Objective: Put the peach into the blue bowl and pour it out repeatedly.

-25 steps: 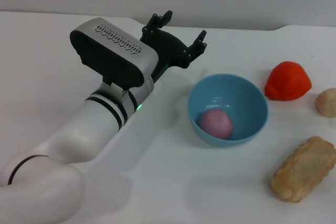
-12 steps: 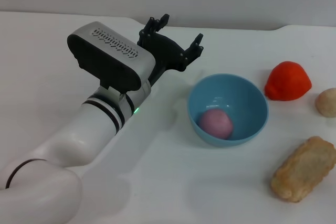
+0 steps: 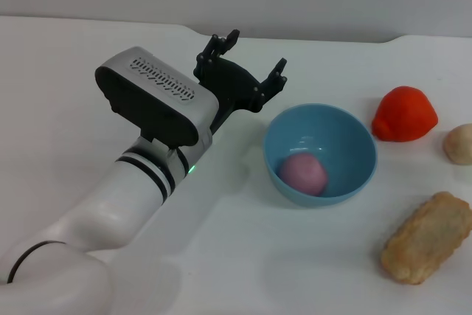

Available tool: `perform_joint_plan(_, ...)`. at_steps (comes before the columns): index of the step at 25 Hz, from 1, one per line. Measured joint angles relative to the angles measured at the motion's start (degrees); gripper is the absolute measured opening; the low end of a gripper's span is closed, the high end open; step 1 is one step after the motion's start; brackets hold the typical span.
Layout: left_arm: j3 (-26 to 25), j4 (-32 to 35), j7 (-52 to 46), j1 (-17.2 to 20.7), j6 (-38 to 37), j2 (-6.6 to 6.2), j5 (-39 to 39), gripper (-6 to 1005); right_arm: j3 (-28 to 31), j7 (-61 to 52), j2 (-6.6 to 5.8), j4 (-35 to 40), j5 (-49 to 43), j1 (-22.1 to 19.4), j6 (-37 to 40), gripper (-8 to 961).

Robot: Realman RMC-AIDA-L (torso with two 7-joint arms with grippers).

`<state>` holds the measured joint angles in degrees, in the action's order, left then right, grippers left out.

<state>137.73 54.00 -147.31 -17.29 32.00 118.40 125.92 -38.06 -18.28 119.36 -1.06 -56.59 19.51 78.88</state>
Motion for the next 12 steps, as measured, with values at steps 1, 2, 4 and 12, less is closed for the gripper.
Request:
perform_joint_plan(1, 0.0, -0.2, -0.2, 0.1, 0.0, 0.06, 0.0, 815, 0.0, 0.0, 0.02, 0.0, 0.0, 0.0, 0.0, 424)
perform_joint_plan(2, 0.0, -0.4, -0.5, 0.1, 0.0, 0.09, 0.0, 815, 0.0, 0.0, 0.04, 0.0, 0.0, -0.1, 0.1, 424)
perform_joint_plan(4, 0.0, -0.6, -1.9, 0.2, 0.0, 0.13, -0.1, 815, 0.0, -0.2, 0.07, -0.2, 0.0, -0.3, 0.6, 424)
perform_joint_plan(12, 0.2, -2.2, -5.7, 0.2, 2.5, 0.05, -0.1, 813, 2.0, -0.4, 0.08, -1.7, 0.0, -0.2, 1.7, 423)
